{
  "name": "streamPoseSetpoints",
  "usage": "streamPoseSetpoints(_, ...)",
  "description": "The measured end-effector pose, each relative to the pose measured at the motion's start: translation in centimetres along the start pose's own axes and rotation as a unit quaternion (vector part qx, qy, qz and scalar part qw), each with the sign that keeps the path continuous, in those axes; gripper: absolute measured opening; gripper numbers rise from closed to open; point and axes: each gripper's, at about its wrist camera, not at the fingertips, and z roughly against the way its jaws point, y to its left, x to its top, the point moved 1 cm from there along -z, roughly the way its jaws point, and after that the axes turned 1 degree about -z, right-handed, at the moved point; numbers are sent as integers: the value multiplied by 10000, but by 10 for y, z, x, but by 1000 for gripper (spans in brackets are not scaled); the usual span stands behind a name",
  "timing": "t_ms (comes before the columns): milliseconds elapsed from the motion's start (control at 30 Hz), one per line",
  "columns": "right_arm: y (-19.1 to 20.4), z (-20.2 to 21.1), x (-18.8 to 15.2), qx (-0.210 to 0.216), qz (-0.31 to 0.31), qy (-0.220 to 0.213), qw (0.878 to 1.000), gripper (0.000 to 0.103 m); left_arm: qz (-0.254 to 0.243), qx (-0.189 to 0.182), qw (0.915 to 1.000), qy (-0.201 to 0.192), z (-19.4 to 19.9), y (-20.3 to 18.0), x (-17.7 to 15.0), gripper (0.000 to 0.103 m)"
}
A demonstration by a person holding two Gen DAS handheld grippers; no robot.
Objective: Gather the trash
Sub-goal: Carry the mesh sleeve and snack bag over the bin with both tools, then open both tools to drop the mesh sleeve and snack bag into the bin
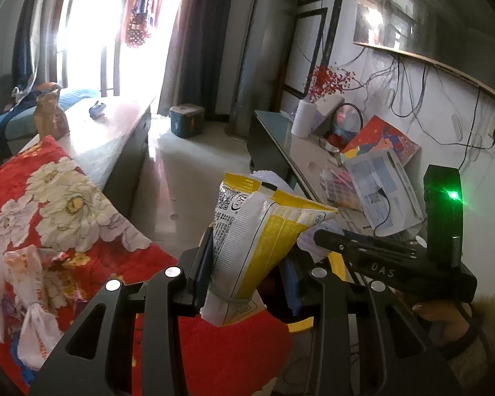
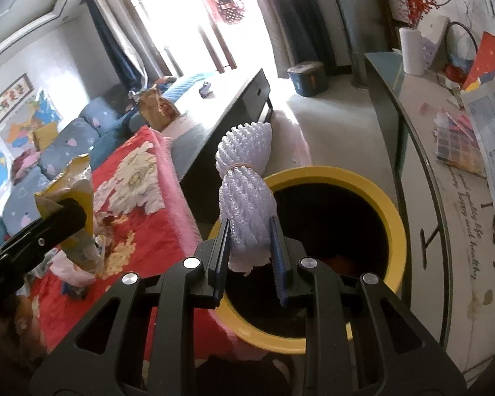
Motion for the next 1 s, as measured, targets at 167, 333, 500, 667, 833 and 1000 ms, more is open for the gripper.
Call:
streamPoseSetpoints(167, -13, -3, -1, -105, -155, 44, 9998, 18, -24, -47, 9999, 96, -12, -6, -2, 35)
streamPoseSetpoints(333, -26, -6, -3, -204, -296, 114, 9993, 18, -47, -85, 9998, 175, -23, -11, -4, 35)
streamPoseSetpoints(500, -39, -10, -5, -269, -444, 225, 9984, 18, -86, -123, 9995, 277, -36, -17, -5, 35)
streamPoseSetpoints(667, -48, -14, -9, -285, -556, 352, 9974, 18, -101, -173, 9988, 442, -55, -21, -6, 35)
streamPoseSetpoints(833, -58, -18, -13, -282, -708, 460, 9960, 18, -159, -232, 9982, 535, -69, -27, -6, 35)
streamPoseSetpoints(1000, -64, -21, -15, -238, -817, 538, 9949, 20, -157, -289, 9975, 626, -85, -33, -6, 36)
